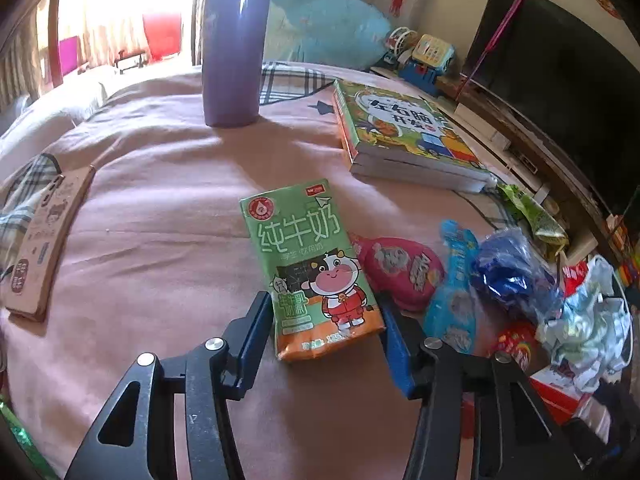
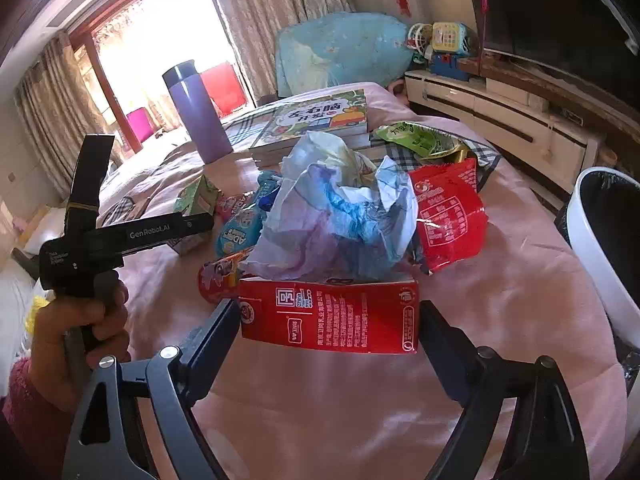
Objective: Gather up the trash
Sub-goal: 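Grasp the green milk carton with the left tool while the right grasps the red box, then carry the carton and red box to the bin and open both tools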
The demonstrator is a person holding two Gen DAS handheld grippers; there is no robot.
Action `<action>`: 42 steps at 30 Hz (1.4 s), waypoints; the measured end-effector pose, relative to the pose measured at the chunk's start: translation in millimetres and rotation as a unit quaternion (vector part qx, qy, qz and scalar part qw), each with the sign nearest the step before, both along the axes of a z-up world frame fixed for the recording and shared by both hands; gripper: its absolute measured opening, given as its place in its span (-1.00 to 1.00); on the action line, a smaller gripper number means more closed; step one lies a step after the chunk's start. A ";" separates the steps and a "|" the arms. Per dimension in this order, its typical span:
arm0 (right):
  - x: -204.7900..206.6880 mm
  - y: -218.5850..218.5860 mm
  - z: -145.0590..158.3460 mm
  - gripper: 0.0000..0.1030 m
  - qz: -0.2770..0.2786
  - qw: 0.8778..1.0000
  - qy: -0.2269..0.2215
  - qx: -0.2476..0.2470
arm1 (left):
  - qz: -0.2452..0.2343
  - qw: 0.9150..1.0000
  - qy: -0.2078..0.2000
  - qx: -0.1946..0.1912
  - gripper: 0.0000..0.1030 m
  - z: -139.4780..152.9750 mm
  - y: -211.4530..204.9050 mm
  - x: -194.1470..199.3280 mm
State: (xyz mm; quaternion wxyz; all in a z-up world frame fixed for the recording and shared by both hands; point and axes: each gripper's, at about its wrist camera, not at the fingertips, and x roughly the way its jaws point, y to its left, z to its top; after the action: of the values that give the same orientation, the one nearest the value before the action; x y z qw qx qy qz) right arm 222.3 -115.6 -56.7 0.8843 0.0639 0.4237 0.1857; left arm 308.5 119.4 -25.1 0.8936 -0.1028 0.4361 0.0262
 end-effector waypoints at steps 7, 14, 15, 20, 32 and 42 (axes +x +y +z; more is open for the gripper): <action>-24.7 -16.1 9.9 0.73 0.014 0.999 -0.008 0.027 | -0.011 1.000 -0.018 -0.020 -0.02 14.8 -3.5 -52.0; -54.9 -49.1 20.8 0.72 0.010 0.998 -0.018 0.060 | -0.036 0.998 -0.031 -0.044 -0.02 31.1 -21.3 -97.6; -57.8 -53.5 22.1 0.73 0.007 0.998 -0.020 0.064 | -0.044 0.997 -0.033 -0.047 -0.02 33.7 -26.1 -102.7; -71.0 -84.1 27.5 0.72 -0.023 0.996 -0.029 0.078 | -0.096 0.993 -0.038 -0.051 -0.02 45.7 -60.1 -118.5; -75.4 -165.6 36.2 0.72 -0.100 0.989 -0.047 0.096 | -0.189 0.980 -0.037 -0.047 -0.02 55.1 -131.5 -115.6; -63.8 -215.3 38.6 0.72 -0.136 0.984 -0.053 0.104 | -0.242 0.969 -0.033 -0.041 -0.02 52.5 -190.6 -88.8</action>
State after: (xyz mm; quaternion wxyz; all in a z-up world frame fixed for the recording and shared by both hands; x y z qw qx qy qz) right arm 158.4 -330.9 -18.1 0.9110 0.2023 0.3420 0.1103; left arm 219.7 -71.2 27.4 0.8825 -0.0316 0.4187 -0.2118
